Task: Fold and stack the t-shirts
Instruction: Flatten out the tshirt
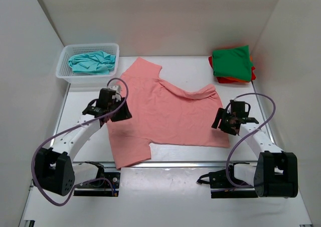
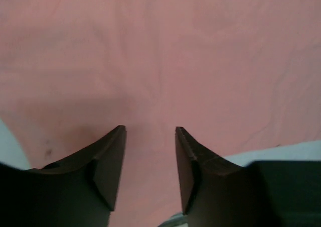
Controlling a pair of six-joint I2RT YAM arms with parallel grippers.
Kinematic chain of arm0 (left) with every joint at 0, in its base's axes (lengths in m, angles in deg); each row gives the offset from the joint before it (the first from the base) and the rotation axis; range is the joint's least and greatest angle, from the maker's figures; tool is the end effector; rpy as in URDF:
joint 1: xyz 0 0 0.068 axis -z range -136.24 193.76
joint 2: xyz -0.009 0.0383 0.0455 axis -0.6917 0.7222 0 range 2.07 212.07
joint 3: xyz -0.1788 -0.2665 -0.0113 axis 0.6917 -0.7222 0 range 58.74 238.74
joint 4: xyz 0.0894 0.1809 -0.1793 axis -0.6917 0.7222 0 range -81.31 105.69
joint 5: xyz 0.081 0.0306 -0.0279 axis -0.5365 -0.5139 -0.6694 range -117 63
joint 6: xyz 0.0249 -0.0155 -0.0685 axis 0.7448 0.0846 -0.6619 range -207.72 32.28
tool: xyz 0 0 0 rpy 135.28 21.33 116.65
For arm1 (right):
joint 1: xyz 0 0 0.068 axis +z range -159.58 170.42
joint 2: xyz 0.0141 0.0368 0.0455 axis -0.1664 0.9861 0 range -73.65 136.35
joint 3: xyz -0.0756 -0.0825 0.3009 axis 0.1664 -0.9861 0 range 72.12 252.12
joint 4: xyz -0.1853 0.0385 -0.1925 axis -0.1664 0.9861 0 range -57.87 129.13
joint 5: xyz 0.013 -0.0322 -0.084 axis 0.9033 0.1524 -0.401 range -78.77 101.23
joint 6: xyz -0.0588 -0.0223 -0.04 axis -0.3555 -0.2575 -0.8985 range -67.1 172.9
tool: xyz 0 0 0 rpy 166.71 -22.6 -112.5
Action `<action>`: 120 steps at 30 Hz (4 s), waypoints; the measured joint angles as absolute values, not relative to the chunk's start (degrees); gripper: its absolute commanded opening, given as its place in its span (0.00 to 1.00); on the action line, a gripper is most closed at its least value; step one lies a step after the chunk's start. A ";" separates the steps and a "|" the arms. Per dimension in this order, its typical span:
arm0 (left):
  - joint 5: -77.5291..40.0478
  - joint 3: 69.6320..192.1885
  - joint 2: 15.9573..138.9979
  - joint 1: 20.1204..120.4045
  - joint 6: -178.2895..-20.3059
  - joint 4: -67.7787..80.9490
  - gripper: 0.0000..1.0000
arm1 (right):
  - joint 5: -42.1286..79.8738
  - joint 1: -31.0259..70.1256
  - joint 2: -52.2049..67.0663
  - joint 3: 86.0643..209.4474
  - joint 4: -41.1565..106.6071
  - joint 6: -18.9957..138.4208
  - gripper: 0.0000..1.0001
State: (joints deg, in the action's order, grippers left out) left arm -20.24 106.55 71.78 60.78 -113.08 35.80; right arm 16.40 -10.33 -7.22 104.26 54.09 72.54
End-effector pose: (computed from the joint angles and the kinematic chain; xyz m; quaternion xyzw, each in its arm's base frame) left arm 0.2452 -0.0828 0.2658 -0.0475 0.9341 -0.1779 0.3059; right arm 0.2141 0.0029 0.1940 0.1564 0.9432 0.0901 0.2789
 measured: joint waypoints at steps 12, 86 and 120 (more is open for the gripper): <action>-22.49 103.89 72.51 66.85 -106.83 51.39 0.51 | 16.03 -7.49 -9.25 108.13 68.77 70.04 0.72; -18.88 101.37 75.00 64.76 -104.03 47.21 0.44 | 16.64 -2.40 43.80 157.62 47.48 69.30 0.19; -19.58 101.29 73.90 61.83 -102.13 48.00 0.51 | 5.43 -4.21 65.09 194.01 56.47 57.17 0.52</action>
